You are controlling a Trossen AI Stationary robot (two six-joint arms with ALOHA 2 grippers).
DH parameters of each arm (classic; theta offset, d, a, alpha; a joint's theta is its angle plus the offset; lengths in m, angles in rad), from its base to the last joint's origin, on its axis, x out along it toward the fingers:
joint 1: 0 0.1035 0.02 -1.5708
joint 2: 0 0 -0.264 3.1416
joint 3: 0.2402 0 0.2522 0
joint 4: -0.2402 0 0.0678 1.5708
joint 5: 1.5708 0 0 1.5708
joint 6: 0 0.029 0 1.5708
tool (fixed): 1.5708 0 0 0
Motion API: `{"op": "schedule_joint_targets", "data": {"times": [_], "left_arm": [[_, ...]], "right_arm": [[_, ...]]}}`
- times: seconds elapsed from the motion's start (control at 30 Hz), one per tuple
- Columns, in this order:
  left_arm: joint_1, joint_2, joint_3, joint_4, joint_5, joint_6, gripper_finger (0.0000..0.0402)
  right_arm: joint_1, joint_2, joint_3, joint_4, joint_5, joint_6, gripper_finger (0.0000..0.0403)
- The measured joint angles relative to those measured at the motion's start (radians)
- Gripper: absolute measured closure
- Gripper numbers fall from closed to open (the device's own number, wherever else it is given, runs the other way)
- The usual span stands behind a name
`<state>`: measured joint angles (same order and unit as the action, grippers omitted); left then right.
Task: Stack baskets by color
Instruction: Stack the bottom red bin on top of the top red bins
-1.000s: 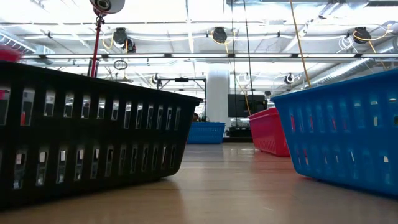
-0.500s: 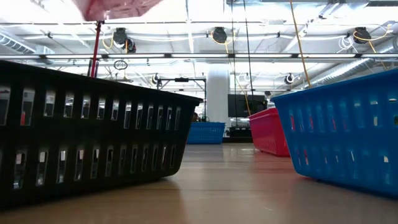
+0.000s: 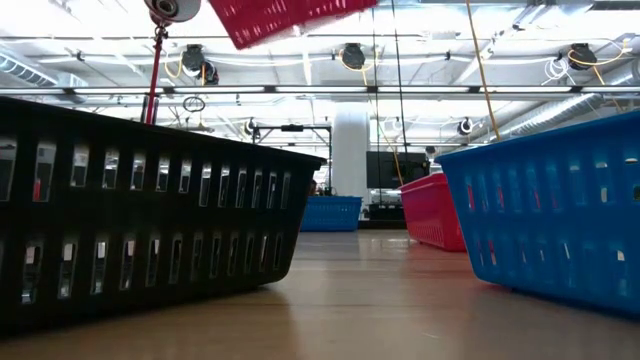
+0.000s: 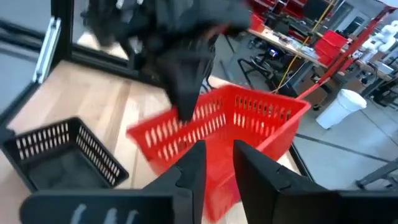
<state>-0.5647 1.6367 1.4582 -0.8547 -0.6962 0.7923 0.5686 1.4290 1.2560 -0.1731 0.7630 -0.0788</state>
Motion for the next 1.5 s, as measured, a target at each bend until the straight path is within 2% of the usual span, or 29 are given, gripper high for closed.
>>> {"op": "schedule_joint_targets", "data": {"times": [0.2,0.4,0.53,0.63,0.77,0.83,0.9,1.1,1.23,1.5], "left_arm": [[0.009,0.046,-0.001,0.015,0.070,0.042,0.0380],[0.016,0.046,-0.001,0.118,0.140,0.072,0.0393],[0.016,0.048,-0.002,0.139,0.221,0.138,0.0381],[0.014,0.048,-0.001,0.181,0.308,0.160,0.0388],[0.015,0.048,-0.002,0.203,0.468,0.172,0.0391],[0.017,0.048,-0.001,0.201,0.510,0.176,0.0382],[0.016,0.048,-0.001,0.203,0.537,0.186,0.0378],[0.035,0.047,-0.001,0.228,0.668,0.207,0.0393],[0.058,0.048,-0.002,0.232,0.710,0.201,0.0381],[0.113,0.058,-0.060,0.303,0.876,0.246,0.0392]], "right_arm": [[0.017,-0.016,0.001,-0.101,-0.016,0.011,0.0289],[0.003,-0.020,0.000,-0.093,-0.047,0.120,0.0245],[-0.006,-0.020,0.000,-0.109,-0.134,0.095,0.0220],[-0.006,-0.020,0.000,-0.106,-0.204,0.068,0.0208],[-0.006,-0.020,0.000,-0.113,-0.403,0.004,0.0202],[-0.006,-0.020,-0.003,-0.116,-0.516,-0.030,0.0205],[-0.003,-0.020,-0.012,-0.115,-0.561,-0.056,0.0210],[0.002,-0.019,-0.063,-0.103,-0.556,-0.184,0.0223],[0.008,-0.017,-0.088,-0.017,-0.558,-0.272,0.0224],[0.030,0.088,-0.093,0.031,-0.553,-0.475,0.0233]]}}
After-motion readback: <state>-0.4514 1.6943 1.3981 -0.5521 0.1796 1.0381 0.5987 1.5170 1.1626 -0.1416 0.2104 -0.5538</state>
